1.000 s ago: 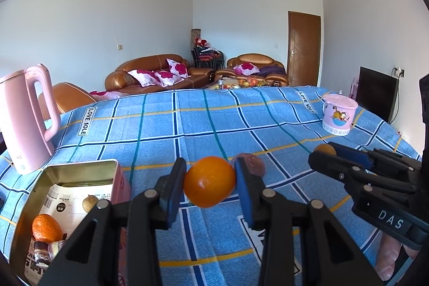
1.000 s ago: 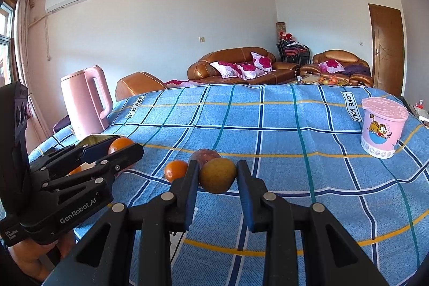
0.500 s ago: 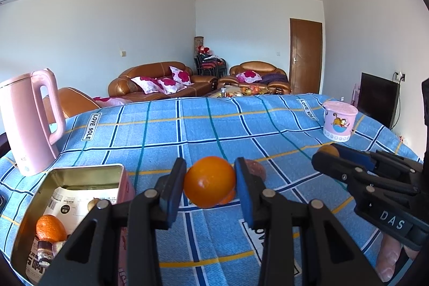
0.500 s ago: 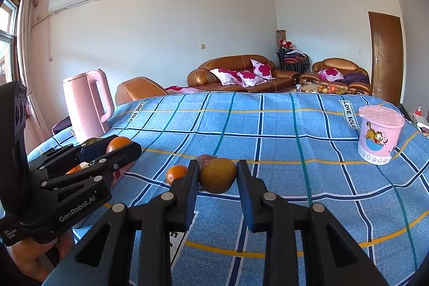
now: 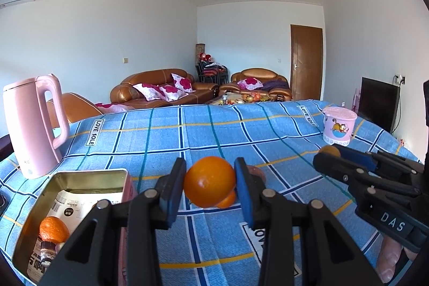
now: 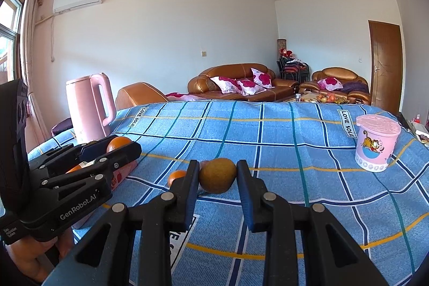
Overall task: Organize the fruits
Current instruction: 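Carry the orange in the left tool and the small fruit in the right tool toward the tin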
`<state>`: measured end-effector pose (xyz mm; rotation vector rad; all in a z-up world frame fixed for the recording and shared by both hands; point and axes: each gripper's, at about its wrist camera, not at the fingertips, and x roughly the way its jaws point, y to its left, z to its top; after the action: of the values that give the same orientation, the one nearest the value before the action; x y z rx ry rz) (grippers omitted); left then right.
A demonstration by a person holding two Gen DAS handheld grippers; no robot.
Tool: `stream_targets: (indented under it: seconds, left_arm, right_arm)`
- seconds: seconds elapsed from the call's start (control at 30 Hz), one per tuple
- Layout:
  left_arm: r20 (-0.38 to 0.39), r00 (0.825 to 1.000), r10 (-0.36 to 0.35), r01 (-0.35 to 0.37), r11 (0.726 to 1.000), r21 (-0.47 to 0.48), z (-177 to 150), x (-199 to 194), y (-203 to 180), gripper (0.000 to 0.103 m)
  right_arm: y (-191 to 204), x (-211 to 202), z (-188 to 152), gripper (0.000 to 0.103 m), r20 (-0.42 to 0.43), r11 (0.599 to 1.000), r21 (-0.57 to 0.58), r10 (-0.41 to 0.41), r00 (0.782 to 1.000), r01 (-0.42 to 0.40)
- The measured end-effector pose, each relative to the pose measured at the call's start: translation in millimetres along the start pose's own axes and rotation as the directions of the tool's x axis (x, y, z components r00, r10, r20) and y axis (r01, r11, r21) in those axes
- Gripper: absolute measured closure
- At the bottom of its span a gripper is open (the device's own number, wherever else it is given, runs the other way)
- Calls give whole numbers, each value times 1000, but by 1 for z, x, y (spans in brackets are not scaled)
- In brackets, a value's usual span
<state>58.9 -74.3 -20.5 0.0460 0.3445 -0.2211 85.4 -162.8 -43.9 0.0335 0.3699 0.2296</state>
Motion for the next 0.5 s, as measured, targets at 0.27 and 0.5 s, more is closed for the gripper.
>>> stream_targets:
  seconds: [0.27,0.5]
  left_arm:
    - [18,1000,7,-7,1000,1,-1,-4,1,64]
    - [33,999,13,-13,1000,-1,0,-7,2,64]
  right_arm:
    - [0,-3,-1,73,13,1000,-5,-2,1000,2]
    - [2,-5,-1,73,29,1000,-10,-6,1000,6]
